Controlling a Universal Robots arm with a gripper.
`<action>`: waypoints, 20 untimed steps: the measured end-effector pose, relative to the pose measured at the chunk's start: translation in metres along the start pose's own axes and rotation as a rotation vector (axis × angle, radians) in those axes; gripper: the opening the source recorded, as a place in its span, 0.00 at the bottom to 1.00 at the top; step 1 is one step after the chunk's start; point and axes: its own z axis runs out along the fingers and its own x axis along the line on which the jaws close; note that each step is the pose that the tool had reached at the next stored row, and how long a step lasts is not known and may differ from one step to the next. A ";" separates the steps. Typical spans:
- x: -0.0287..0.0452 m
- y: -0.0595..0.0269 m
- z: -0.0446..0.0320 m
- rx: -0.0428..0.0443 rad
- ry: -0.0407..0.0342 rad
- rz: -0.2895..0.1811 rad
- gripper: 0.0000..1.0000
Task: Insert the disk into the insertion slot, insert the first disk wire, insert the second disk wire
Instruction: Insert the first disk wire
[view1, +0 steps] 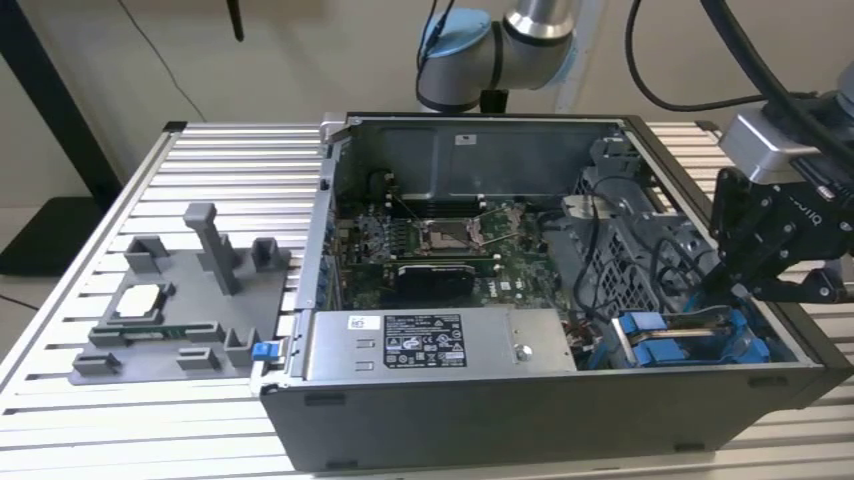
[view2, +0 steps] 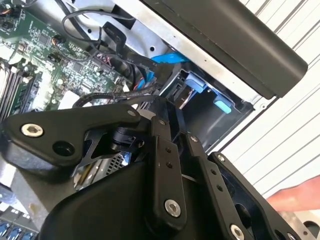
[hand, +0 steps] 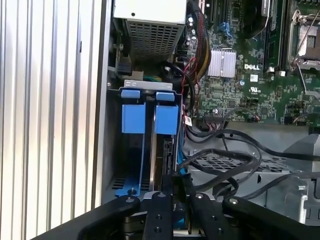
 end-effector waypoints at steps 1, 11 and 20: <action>0.0002 -0.0005 0.0007 0.0000 0.0001 0.000 0.00; 0.0010 -0.0013 0.0091 0.0010 -0.0002 0.011 0.00; 0.0021 -0.0028 0.0126 0.0039 -0.0016 0.048 0.00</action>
